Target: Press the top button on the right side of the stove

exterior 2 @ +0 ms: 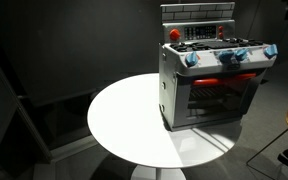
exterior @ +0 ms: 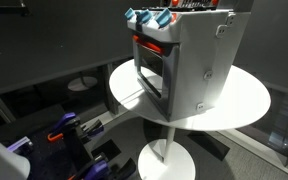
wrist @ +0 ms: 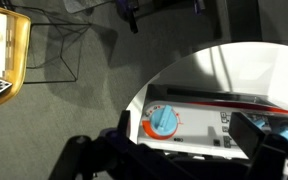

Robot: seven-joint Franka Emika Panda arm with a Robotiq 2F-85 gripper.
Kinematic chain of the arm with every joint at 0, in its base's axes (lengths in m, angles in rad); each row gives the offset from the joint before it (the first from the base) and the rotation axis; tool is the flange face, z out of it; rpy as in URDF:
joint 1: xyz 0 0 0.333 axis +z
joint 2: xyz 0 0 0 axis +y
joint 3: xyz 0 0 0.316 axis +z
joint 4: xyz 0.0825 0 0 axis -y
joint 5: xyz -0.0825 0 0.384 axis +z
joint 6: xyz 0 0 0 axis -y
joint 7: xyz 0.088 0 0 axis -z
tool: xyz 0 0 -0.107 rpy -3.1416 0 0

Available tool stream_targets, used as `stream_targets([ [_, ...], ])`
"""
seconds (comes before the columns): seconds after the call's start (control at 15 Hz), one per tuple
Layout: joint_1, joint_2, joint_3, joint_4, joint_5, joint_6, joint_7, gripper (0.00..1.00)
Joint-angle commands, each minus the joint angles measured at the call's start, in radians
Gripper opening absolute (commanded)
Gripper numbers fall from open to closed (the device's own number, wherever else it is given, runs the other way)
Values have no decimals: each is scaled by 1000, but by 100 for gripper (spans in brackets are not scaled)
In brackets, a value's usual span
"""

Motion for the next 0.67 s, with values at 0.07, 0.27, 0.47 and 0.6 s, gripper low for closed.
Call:
stream_targets([
  [0.07, -11, -16, -5, -4, 14, -66, -61, 100],
  [0.27, -13, -2, 5, -1, 2, -59, -37, 100],
  [0.47, -13, 1, 6, -1, 2, -60, -38, 100],
  [0.6, -13, 2, 6, -1, 2, -60, -38, 100],
])
